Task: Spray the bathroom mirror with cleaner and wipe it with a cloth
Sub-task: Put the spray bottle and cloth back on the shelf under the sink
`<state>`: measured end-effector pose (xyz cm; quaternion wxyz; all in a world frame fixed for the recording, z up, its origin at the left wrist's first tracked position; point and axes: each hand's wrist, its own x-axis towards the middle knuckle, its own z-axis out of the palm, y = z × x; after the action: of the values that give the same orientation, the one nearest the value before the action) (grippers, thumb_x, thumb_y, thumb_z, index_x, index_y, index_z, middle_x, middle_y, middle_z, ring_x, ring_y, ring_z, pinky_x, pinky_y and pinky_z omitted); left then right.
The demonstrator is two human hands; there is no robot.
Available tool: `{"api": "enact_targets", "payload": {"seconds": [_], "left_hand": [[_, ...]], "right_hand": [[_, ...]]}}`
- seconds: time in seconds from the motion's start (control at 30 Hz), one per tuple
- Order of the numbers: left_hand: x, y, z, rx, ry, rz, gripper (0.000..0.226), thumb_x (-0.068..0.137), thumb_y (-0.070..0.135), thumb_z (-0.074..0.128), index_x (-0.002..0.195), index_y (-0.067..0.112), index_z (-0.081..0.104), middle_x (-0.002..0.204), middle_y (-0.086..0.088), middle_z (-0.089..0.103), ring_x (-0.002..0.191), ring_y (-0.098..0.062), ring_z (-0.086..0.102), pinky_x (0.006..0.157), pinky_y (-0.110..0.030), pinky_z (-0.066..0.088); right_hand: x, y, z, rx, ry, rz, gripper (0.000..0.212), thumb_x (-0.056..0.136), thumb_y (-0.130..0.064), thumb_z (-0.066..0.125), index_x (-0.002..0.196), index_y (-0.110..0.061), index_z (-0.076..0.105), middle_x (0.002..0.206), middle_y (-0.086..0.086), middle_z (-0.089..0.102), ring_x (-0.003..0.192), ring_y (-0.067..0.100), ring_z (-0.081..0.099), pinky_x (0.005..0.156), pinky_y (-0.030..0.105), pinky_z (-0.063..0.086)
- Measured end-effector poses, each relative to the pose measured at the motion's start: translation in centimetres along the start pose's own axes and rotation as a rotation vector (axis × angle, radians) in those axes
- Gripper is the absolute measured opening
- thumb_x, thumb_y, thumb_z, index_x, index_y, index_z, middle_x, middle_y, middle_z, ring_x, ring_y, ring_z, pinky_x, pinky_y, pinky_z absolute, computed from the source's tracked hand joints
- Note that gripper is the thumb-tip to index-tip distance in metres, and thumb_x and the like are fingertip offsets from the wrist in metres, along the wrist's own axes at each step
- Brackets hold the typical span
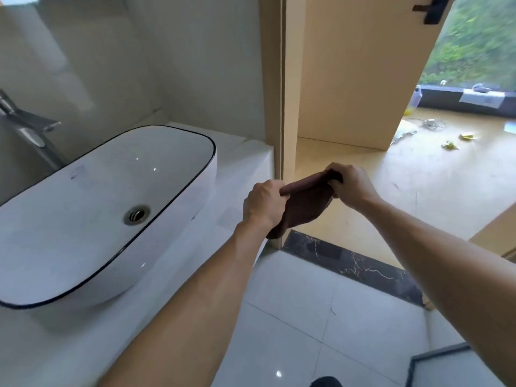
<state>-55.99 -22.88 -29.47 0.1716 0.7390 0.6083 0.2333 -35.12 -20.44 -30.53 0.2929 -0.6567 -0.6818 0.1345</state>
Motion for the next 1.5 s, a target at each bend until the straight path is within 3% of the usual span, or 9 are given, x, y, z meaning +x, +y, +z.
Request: {"api": "enact_targets", "payload": {"seconds": [0.1,0.27,0.43,0.6,0.8,0.9,1.1,1.27,1.5], "left_hand": [[-0.6,-1.9,4.8,-0.014,0.072,0.019,0.019,0.101,0.025,0.051,0.101,0.016,0.068,0.089,-0.006,0.068,0.080,-0.027,0.061,0.067,-0.032,0.047],[-2.6,-6.1,12.6,-0.024,0.191,0.039,0.020,0.102,0.023,0.049,0.106,0.013,0.066,0.100,-0.009,0.071,0.091,-0.029,0.065,0.073,-0.034,0.050],[-5.2,-11.8,19.4,-0.034,0.241,0.057,0.019,0.102,0.023,0.051,0.109,0.013,0.066,0.102,-0.007,0.071,0.092,-0.025,0.064,0.070,-0.029,0.045],[-7.8,-17.3,24.3,-0.087,0.306,0.059,0.008,0.099,0.020,0.056,0.101,0.014,0.060,0.092,-0.003,0.068,0.081,-0.018,0.058,0.067,-0.026,0.042],[-11.0,-22.6,27.0,-0.127,0.343,0.065,0.009,0.098,0.020,0.060,0.103,0.012,0.059,0.091,0.004,0.062,0.083,-0.015,0.062,0.073,-0.023,0.052],[-12.6,-24.0,27.1,-0.123,0.355,0.068,0.007,0.097,0.018,0.060,0.102,0.012,0.059,0.091,0.001,0.066,0.082,-0.016,0.063,0.073,-0.024,0.054],[-15.2,-27.6,25.6,-0.114,0.383,-0.017,0.007,0.097,0.017,0.059,0.098,0.010,0.059,0.087,0.001,0.066,0.081,-0.023,0.062,0.069,-0.031,0.050],[-16.9,-31.3,24.4,-0.033,0.422,-0.070,0.005,0.096,0.015,0.060,0.096,0.010,0.059,0.084,0.000,0.065,0.079,-0.027,0.060,0.066,-0.032,0.046],[-19.1,-35.2,23.7,0.046,0.451,-0.155,0.002,0.096,0.016,0.060,0.095,0.014,0.058,0.084,0.000,0.066,0.078,-0.024,0.059,0.066,-0.030,0.045]], "right_hand": [[-1.5,2.9,4.4,0.017,0.170,0.020,0.027,0.087,0.006,0.049,0.106,-0.005,0.067,0.099,0.015,0.067,0.091,0.032,0.059,0.074,0.033,0.046],[-4.7,7.2,12.4,0.023,0.350,0.039,0.025,0.090,0.005,0.042,0.107,-0.004,0.056,0.105,0.015,0.062,0.088,0.026,0.051,0.072,0.036,0.045],[-8.0,11.3,19.5,0.042,0.376,0.025,0.026,0.084,0.007,0.043,0.104,-0.004,0.056,0.101,0.013,0.064,0.088,0.030,0.053,0.068,0.035,0.041],[-10.3,13.4,26.5,-0.034,0.363,0.024,0.026,0.090,0.003,0.041,0.108,-0.008,0.056,0.100,0.008,0.060,0.084,0.024,0.046,0.069,0.030,0.030],[-12.1,13.5,31.9,-0.125,0.319,-0.055,0.027,0.090,0.004,0.037,0.106,-0.010,0.052,0.104,0.011,0.059,0.086,0.026,0.047,0.071,0.036,0.039],[-12.5,12.6,33.6,-0.167,0.279,-0.088,0.022,0.090,0.005,0.038,0.103,-0.009,0.049,0.103,0.012,0.059,0.088,0.030,0.052,0.073,0.043,0.048],[-12.5,8.8,37.2,-0.186,0.228,-0.193,0.025,0.085,0.005,0.041,0.091,-0.019,0.036,0.101,0.013,0.057,0.084,0.029,0.044,0.067,0.036,0.034],[-12.6,5.9,41.0,-0.164,0.148,-0.272,0.016,0.089,0.001,0.048,0.096,-0.012,0.046,0.101,0.011,0.060,0.083,0.026,0.047,0.066,0.037,0.038],[-12.1,3.4,45.1,-0.124,-0.028,-0.326,0.017,0.087,0.002,0.047,0.091,-0.013,0.039,0.093,0.006,0.040,0.068,0.027,0.042,0.061,0.037,0.035]]}}
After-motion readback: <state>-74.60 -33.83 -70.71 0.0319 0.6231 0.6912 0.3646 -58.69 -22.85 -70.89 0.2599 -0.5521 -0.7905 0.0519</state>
